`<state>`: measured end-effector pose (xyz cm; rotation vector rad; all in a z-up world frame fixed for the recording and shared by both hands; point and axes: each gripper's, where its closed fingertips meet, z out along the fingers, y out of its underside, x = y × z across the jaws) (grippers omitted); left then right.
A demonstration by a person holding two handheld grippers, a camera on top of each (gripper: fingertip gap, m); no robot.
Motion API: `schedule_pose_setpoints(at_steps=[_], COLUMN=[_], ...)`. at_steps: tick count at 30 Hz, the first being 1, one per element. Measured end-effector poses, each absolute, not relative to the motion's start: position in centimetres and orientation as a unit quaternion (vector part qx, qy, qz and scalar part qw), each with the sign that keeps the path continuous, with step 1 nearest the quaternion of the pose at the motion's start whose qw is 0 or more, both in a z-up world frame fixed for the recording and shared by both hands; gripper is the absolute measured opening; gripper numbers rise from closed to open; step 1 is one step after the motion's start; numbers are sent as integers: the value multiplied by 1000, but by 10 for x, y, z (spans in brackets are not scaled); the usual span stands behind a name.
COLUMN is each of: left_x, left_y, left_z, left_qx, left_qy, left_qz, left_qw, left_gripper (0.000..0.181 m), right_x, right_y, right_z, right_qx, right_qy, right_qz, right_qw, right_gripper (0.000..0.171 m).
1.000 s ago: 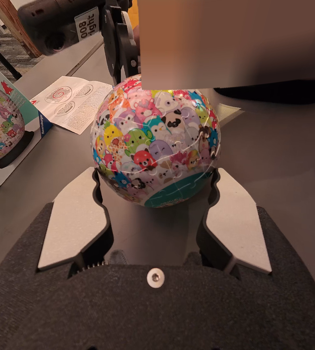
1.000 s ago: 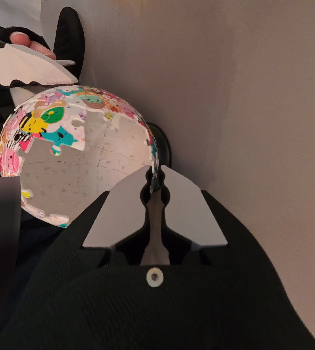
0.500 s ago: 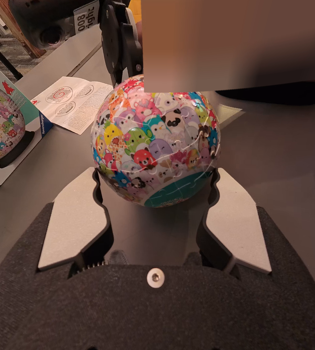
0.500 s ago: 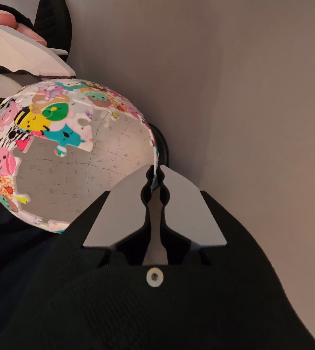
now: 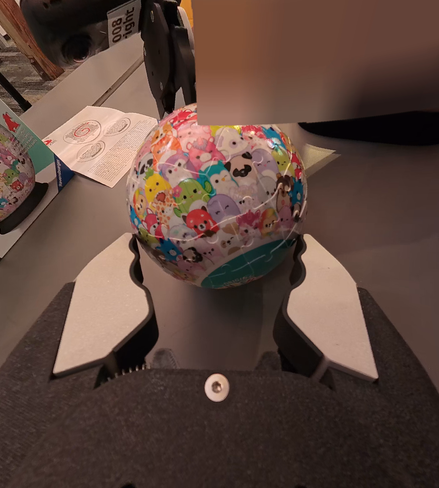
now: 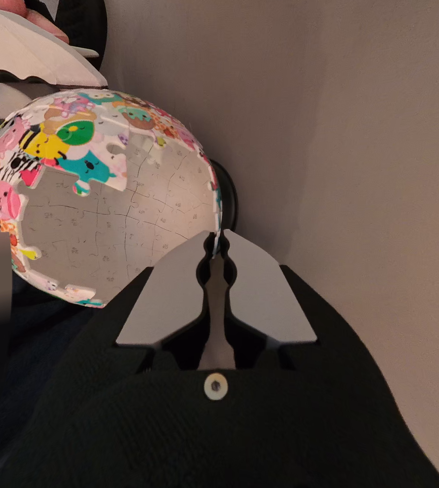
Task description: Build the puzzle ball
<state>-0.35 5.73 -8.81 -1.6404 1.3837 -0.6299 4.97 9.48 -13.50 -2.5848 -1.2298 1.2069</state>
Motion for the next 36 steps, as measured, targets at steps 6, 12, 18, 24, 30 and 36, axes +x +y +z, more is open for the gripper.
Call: schedule_pose_setpoints(at_steps=[6,12,18,24,30,36], left_x=[-4,-5,-4,-4,-4,-4], left_y=[58,59,59,59,59,59], left_z=[-88,-88,-88,-88,-88,-88], left_qx=[-660,-660,-660,-660,-660,-659], left_qy=[555,555,555,555,553,553], left_qz=[-250,-250,-251,-251,-251,-250], left_qw=[440,440,440,441,442,443], left_gripper=[110,110,110,110,110,109], right_x=[49,49,47,42,39,38], right_y=[97,106,108,106,109,110], right_z=[-136,-126,-125,-132,-131,-130], right_qx=[-839,-836,-829,-830,-829,-829], right_qy=[-393,-372,-369,-377,-381,-369], right_qz=[377,400,417,408,404,416], right_qw=[27,49,55,46,60,63], right_gripper=[4,15,13,11,4,4])
